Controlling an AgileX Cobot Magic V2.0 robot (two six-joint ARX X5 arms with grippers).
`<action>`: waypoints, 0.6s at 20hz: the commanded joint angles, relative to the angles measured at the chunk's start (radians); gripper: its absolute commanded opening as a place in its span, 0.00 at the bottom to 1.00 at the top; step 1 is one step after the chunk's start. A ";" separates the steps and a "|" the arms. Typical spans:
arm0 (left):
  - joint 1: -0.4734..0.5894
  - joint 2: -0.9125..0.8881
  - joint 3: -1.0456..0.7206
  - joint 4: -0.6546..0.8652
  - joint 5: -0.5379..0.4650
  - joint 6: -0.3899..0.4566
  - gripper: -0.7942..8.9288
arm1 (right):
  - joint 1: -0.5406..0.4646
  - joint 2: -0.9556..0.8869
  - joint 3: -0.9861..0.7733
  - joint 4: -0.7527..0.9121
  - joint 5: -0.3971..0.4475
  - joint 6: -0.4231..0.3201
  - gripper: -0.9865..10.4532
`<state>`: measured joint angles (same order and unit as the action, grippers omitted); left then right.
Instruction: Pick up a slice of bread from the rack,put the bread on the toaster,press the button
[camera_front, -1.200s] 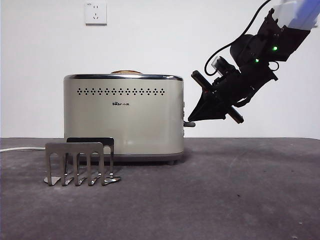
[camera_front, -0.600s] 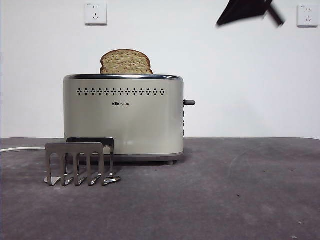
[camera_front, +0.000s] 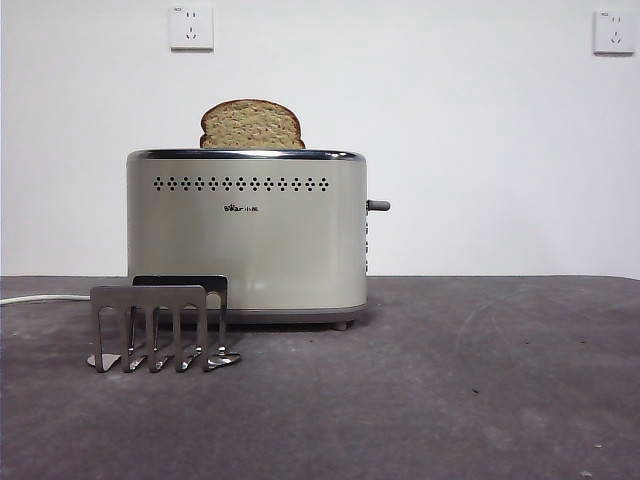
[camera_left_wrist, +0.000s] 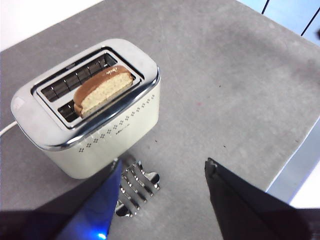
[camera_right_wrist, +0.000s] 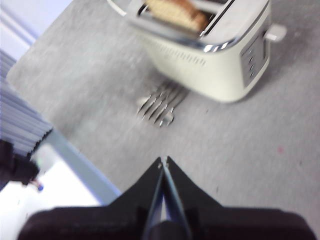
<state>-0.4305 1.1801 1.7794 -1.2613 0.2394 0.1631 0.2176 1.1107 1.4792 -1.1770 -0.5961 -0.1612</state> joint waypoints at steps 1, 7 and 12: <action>-0.002 -0.002 -0.005 -0.012 0.004 -0.006 0.37 | 0.002 -0.037 -0.002 -0.030 -0.003 -0.051 0.08; -0.002 -0.002 -0.005 -0.056 0.004 -0.003 0.07 | 0.002 -0.067 -0.002 -0.036 -0.003 -0.046 0.09; -0.002 -0.002 -0.005 -0.064 0.002 -0.006 0.08 | 0.000 -0.067 -0.002 -0.036 0.001 -0.015 0.09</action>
<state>-0.4305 1.1801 1.7794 -1.3243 0.2394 0.1627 0.2169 1.0431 1.4788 -1.2133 -0.5980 -0.1864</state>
